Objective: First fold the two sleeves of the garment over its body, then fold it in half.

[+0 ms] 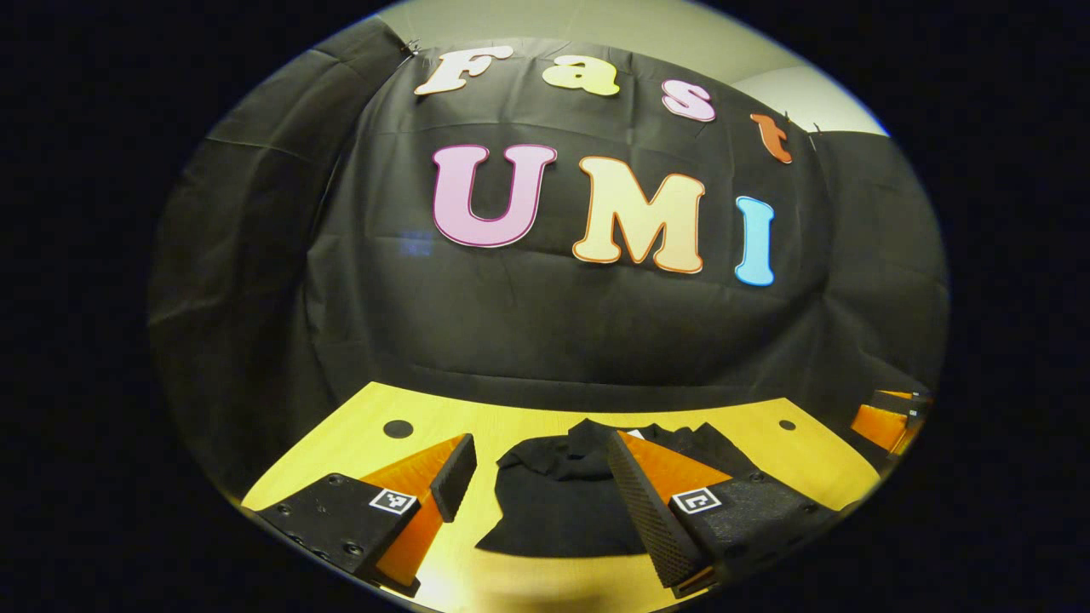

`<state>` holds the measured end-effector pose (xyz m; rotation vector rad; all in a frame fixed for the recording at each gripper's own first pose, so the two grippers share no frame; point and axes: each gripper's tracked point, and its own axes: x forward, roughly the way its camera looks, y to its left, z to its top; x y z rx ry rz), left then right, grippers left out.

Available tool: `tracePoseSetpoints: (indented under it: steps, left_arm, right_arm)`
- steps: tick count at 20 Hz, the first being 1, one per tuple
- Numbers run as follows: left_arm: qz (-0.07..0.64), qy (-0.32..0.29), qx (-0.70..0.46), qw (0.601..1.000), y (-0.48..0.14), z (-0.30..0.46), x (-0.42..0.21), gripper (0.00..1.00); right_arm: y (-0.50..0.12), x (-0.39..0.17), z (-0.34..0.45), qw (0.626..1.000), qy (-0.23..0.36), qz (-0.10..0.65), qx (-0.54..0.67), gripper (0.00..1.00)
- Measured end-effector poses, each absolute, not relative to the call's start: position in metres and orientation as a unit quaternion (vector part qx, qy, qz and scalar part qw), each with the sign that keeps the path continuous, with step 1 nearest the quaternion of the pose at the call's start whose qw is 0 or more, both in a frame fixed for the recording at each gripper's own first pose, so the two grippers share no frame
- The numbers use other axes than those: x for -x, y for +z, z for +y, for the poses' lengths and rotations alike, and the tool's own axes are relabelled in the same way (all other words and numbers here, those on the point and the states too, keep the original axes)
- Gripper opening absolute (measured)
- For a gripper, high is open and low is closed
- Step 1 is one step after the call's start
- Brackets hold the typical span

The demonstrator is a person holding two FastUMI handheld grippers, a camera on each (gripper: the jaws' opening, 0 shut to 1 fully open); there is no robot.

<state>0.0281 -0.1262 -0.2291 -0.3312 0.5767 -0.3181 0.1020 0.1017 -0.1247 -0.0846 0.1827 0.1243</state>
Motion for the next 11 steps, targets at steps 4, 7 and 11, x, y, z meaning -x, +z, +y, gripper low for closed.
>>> tracePoseSetpoints:
  steps: [4, 7, 11]
  left_arm:
    - [0.265, -0.203, 0.146, 0.931, -0.208, -0.120, 0.016, 0.93]
    - [0.262, -0.229, 0.166, 0.923, -0.197, -0.125, 0.049, 0.92]
    - [0.327, -0.281, 0.221, 0.875, -0.195, -0.147, 0.104, 0.93]
  right_arm:
    - [-0.145, -0.031, 0.116, 0.991, 0.038, 0.116, 0.059, 0.95]
    - [-0.143, 0.012, 0.136, 0.991, 0.041, 0.110, 0.062, 0.97]
    - [-0.140, 0.052, 0.143, 0.992, 0.030, 0.106, 0.064, 0.98]
